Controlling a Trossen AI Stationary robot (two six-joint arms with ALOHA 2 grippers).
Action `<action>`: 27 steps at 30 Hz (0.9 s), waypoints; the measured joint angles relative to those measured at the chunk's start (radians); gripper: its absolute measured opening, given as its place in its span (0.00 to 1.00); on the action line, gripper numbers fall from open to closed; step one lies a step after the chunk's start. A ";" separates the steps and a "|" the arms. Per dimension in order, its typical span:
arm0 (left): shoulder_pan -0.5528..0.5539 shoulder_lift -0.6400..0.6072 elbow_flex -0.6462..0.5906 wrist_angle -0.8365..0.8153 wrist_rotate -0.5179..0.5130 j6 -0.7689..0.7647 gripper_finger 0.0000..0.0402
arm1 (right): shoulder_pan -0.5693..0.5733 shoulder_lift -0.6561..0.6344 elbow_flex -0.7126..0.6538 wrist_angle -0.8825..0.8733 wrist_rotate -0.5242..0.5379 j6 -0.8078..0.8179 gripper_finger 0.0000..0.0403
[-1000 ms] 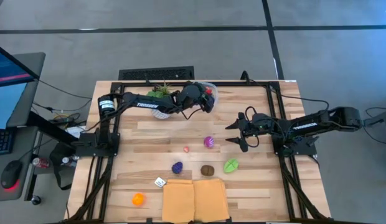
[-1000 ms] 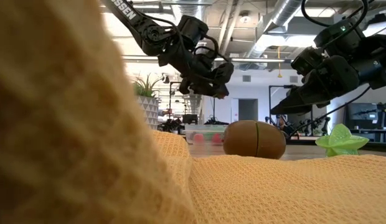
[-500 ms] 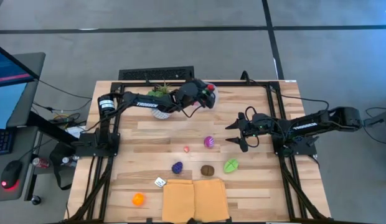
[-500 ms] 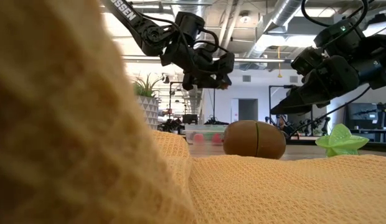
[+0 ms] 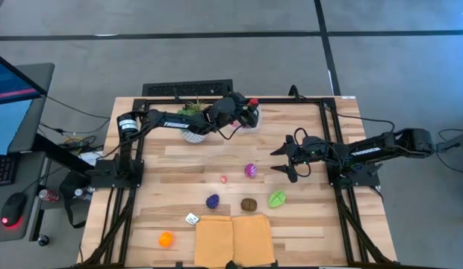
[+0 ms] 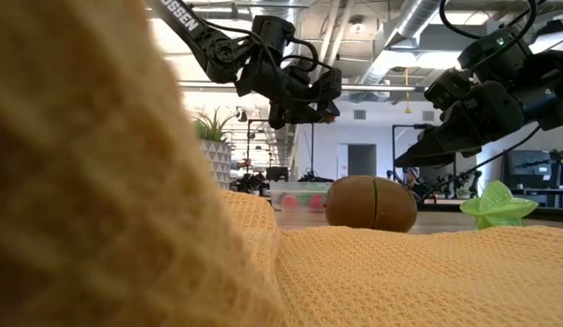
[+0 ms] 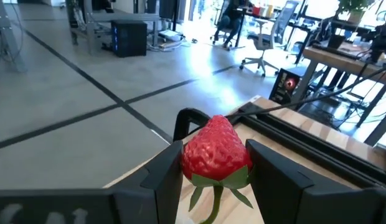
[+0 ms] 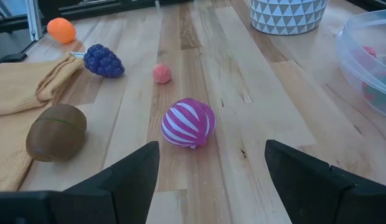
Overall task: Pick and placing Produce into tupperware
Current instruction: Put the strawberry into the transparent bin
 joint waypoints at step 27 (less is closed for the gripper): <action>0.023 0.250 0.292 -0.302 0.029 0.019 0.39 | 0.001 0.000 0.000 -0.047 0.000 0.000 0.78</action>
